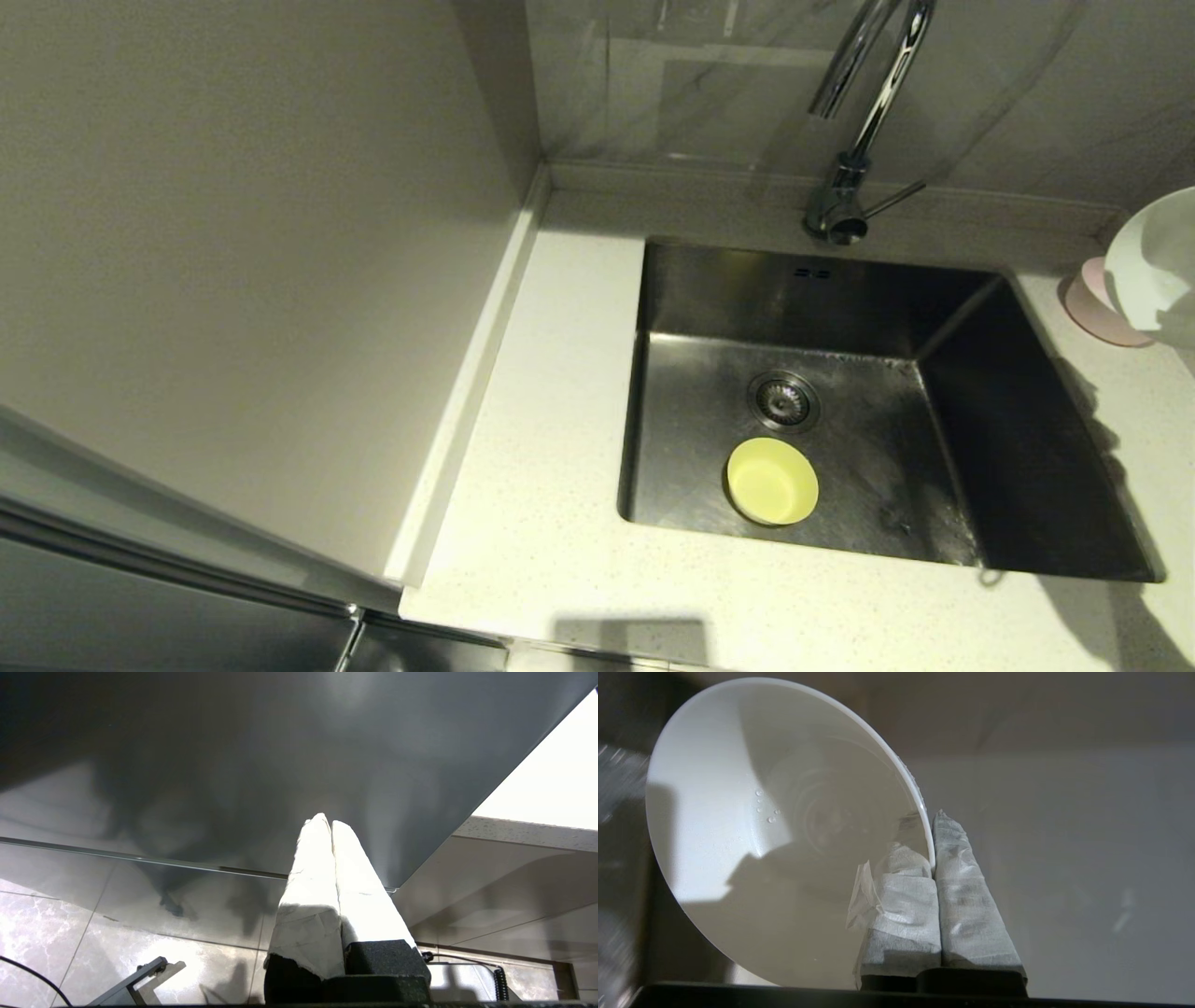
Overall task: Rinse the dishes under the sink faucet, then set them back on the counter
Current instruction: Put a bowl back to the table from the sink
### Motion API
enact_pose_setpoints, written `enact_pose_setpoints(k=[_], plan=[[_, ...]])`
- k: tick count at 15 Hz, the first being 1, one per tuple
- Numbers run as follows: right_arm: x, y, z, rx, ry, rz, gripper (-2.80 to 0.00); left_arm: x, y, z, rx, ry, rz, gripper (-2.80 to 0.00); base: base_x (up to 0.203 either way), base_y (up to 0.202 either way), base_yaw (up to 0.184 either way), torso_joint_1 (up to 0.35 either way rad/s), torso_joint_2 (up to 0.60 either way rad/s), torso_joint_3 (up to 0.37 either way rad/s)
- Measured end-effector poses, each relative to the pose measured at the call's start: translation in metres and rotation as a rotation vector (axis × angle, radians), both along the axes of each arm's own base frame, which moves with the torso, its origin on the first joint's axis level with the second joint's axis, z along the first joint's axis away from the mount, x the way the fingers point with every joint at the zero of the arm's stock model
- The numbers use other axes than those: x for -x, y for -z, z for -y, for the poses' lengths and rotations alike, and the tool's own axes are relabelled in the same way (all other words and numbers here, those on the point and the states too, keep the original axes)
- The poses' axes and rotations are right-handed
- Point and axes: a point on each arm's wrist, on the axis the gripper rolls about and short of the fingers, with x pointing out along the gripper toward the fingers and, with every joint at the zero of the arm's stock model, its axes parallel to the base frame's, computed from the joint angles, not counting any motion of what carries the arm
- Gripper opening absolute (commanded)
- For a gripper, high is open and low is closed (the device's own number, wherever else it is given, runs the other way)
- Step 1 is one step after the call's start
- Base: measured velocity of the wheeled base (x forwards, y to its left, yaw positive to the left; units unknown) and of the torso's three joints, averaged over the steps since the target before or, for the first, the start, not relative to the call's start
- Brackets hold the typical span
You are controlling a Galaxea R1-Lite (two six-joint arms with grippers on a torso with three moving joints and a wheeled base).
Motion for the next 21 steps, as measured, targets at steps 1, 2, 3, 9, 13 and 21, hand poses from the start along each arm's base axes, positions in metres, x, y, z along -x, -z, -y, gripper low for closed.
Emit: enact_pose_setpoints(k=[1, 2, 3, 9, 13, 21], plan=[[-0.009, -0.002, 0.000, 0.047, 0.006, 0.024, -2.80, 0.000, 0.000, 0.000, 0.000, 0.000, 0.000, -2.80, 0.000, 0.000, 0.000, 0.000, 0.00, 0.000], [-0.018, -0.004, -0.001, 0.101, 0.017, 0.048, -2.80, 0.000, 0.000, 0.000, 0.000, 0.000, 0.000, -2.80, 0.000, 0.000, 0.000, 0.000, 0.00, 0.000], [-0.027, -0.006, -0.001, 0.155, 0.031, 0.072, -2.80, 0.000, 0.000, 0.000, 0.000, 0.000, 0.000, -2.80, 0.000, 0.000, 0.000, 0.000, 0.00, 0.000], [-0.063, -0.009, -0.006, 0.475, 0.038, 0.265, -2.80, 0.000, 0.000, 0.000, 0.000, 0.000, 0.000, -2.80, 0.000, 0.000, 0.000, 0.000, 0.00, 0.000], [-0.074, -0.006, -0.006, 0.481, 0.039, 0.269, -2.80, 0.000, 0.000, 0.000, 0.000, 0.001, 0.000, -2.80, 0.000, 0.000, 0.000, 0.000, 0.00, 0.000], [-0.069, 0.013, 0.004, 0.396, 0.043, 0.231, -2.80, 0.000, 0.000, 0.000, 0.000, 0.000, 0.000, -2.80, 0.000, 0.000, 0.000, 0.000, 0.00, 0.000]])
